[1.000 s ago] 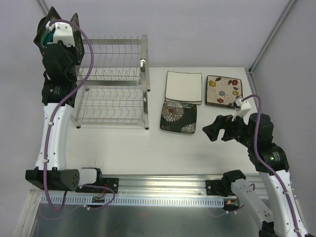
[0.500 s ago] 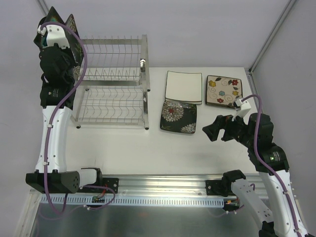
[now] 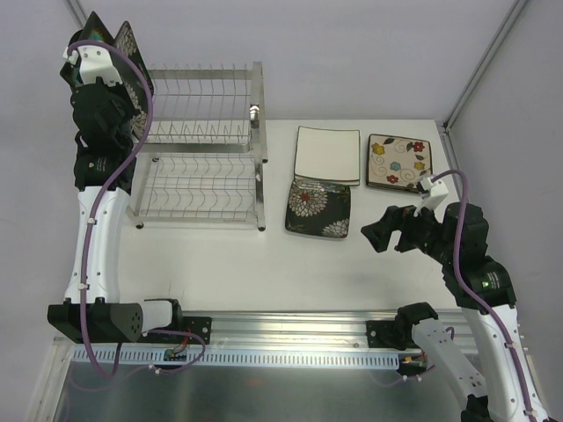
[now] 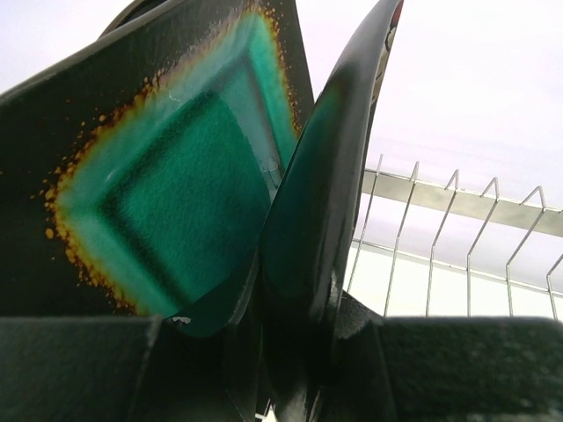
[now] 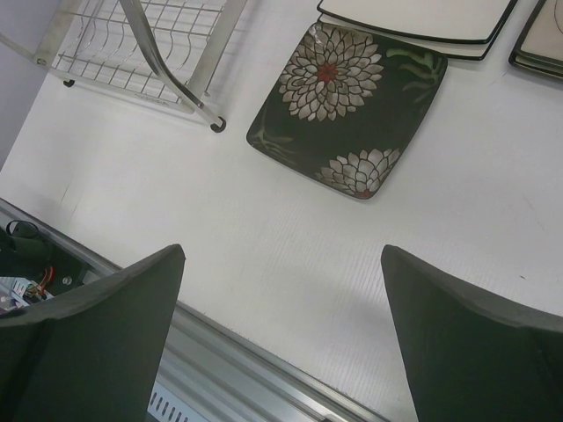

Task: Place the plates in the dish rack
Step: Insert the plate into the dish rack

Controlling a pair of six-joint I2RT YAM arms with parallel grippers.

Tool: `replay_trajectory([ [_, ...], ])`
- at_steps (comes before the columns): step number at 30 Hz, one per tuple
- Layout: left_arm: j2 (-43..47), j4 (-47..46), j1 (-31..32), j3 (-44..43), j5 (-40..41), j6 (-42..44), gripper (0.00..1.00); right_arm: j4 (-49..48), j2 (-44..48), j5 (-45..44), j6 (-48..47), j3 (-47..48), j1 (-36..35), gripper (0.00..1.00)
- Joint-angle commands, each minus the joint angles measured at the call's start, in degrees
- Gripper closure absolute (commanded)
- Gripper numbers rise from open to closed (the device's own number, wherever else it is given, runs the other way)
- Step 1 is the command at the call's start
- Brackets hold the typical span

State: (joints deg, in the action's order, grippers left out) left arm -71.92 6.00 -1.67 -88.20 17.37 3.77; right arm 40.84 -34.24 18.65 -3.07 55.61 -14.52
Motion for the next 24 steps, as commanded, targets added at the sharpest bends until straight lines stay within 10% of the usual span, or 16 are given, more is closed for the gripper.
replay_trajectory([
  [1, -0.41, -4.51, -0.26, -1.53, -2.95, -2.36, 1.00, -0.50, 0.66, -0.37, -0.80, 0.55, -0.42, 0.00],
  [24, 0.03, -3.45, -0.35, -2.32, -2.42, -2.80, 0.59, 0.03, 0.66, -0.64, -0.88, 1.08, -0.33, 0.00],
])
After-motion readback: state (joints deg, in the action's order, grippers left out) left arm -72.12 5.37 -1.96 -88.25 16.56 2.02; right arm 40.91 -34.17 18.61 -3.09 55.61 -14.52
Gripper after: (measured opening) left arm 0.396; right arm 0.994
